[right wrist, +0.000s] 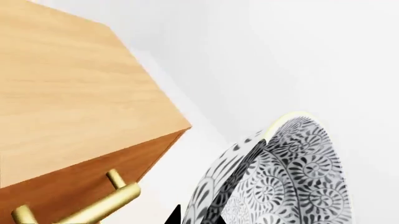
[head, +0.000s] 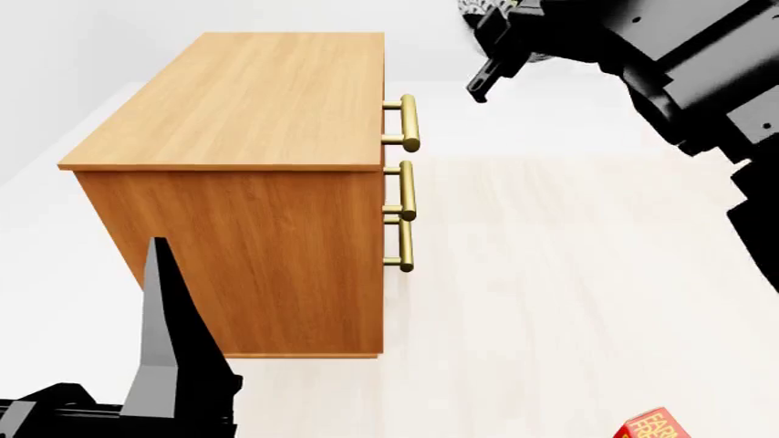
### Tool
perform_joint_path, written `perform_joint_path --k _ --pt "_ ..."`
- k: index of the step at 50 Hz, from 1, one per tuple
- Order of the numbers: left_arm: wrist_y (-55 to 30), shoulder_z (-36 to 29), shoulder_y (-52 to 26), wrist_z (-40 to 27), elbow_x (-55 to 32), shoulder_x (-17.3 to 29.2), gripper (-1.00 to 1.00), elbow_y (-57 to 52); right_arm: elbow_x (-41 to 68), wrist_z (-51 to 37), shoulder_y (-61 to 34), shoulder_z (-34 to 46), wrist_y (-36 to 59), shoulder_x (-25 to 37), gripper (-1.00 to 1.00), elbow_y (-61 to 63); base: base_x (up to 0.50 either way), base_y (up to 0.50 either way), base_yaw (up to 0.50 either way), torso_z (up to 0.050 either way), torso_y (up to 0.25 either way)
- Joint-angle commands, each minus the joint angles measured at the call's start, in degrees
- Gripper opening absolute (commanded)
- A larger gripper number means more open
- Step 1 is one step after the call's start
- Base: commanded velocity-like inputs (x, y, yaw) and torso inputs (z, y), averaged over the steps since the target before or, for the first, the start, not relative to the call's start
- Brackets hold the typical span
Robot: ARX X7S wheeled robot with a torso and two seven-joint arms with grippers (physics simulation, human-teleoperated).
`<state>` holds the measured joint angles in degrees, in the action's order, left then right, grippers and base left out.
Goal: Close the top drawer of the cabinet and put the bowl on top of it.
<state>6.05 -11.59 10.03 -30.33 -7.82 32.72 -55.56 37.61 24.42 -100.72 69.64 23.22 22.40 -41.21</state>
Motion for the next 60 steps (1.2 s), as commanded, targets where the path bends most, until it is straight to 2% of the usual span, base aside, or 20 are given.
perform_joint_path --k 1,10,17,27,32,60 --pt "0.40 0.96 0.08 0.84 1.02 -0.68 1.00 1.14 -11.01 21.81 -8.14 0.18 -19.91 -16.91 -1.00 -33.73 0.00 0.00 0.00 0.000 0.000" --pt "0.69 0.83 0.05 0.80 0.93 -0.68 1.00 1.54 -22.82 33.25 -8.30 -11.26 -20.70 -20.41 -1.00 -33.78 0.00 0.00 0.00 0.000 0.000" --pt "0.47 0.67 -0.16 0.76 0.93 -0.66 1.00 1.50 -30.08 36.33 -7.65 -18.49 -19.83 -22.37 -1.00 -33.78 0.00 0.00 0.00 0.000 0.000" --pt "0.55 0.51 -0.31 0.72 0.84 -0.62 1.00 1.73 -3.78 34.64 -8.31 5.24 -21.03 -22.40 -1.00 -33.21 0.00 0.00 0.00 0.000 0.000" --pt "0.66 0.55 -0.28 0.66 0.77 -0.56 1.00 1.81 3.26 33.74 -7.94 11.13 -20.86 -22.40 -1.00 -31.66 0.00 0.00 0.00 0.000 0.000" --pt "1.36 0.71 -0.16 0.32 0.52 -0.31 1.00 2.42 16.77 32.11 -6.96 15.72 -23.23 -22.40 -1.00 -26.31 0.00 0.00 0.00 0.000 0.000"
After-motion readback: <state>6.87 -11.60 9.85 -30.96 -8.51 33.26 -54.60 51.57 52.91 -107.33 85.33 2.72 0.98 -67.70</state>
